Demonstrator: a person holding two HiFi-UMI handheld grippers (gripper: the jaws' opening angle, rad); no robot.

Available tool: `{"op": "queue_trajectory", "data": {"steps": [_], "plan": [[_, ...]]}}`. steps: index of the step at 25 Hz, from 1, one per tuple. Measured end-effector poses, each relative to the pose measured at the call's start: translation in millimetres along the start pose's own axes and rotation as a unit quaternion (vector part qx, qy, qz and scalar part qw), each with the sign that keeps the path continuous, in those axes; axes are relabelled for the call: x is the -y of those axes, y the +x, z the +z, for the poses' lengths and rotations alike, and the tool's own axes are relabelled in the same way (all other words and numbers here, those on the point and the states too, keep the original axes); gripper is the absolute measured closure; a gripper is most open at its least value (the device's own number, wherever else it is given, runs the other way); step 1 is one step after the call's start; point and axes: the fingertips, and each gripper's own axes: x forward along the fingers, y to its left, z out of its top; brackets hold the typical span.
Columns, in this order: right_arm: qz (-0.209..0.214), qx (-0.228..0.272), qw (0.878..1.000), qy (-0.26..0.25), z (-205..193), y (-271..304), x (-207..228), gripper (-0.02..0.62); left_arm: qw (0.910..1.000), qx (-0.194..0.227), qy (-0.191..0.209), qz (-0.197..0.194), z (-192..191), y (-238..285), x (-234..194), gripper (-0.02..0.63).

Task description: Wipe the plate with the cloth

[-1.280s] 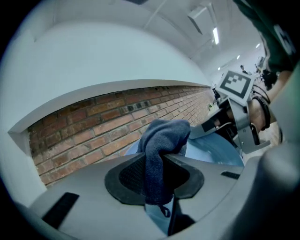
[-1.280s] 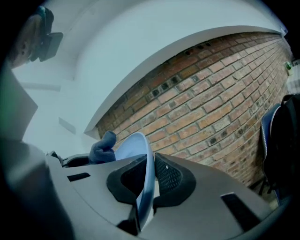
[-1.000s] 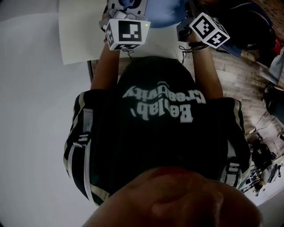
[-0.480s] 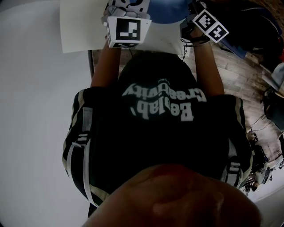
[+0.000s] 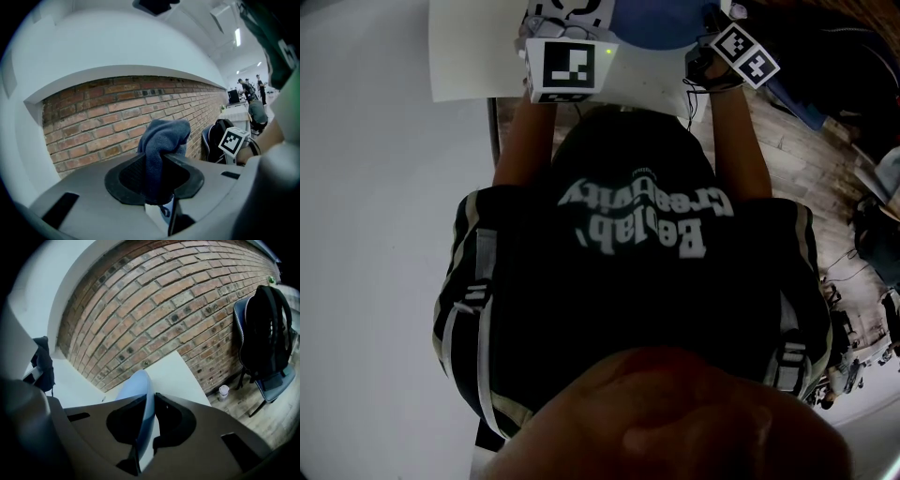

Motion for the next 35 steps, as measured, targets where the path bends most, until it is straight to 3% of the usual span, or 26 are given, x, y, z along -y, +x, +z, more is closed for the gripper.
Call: {"op": "queue_trajectory", "data": {"steps": [11, 15, 21, 22, 24, 29, 35], "plan": [[-0.054, -0.044, 0.998, 0.0, -28.1, 24.0, 37.9, 0.581, 0.9998, -0.012, -0.006, 0.015, -6.1, 4.7, -16.2, 0.508], [-0.077, -0.081, 0.993, 0.032, -46.8, 29.5, 54.1, 0.581, 0.9996, -0.019, -0.007, 0.02, -6.4, 5.4, -19.3, 0.508], [-0.113, -0.131, 0.985, 0.013, -71.0, 34.4, 65.4, 0.578, 0.9997, -0.013, -0.013, 0.015, -12.4, 6.0, -21.6, 0.508], [-0.113, -0.136, 0.984, 0.014, -73.3, 34.7, 65.7, 0.573, 0.9997, -0.015, -0.013, 0.016, -12.7, 5.8, -22.1, 0.508], [-0.108, -0.144, 0.983, 0.015, -76.8, 35.0, 64.4, 0.493, 0.9997, -0.016, -0.013, 0.017, -10.8, 5.0, -22.6, 0.508], [-0.113, -0.14, 0.983, -0.015, -73.0, 29.9, 65.0, 0.48, 0.9997, -0.007, -0.016, 0.015, -8.4, 2.4, -20.6, 0.508], [-0.107, -0.079, 0.99, -0.055, -35.2, 2.6, 49.6, 0.479, 0.9996, 0.021, -0.016, 0.007, 6.0, -12.5, -23.9, 0.508]]}}
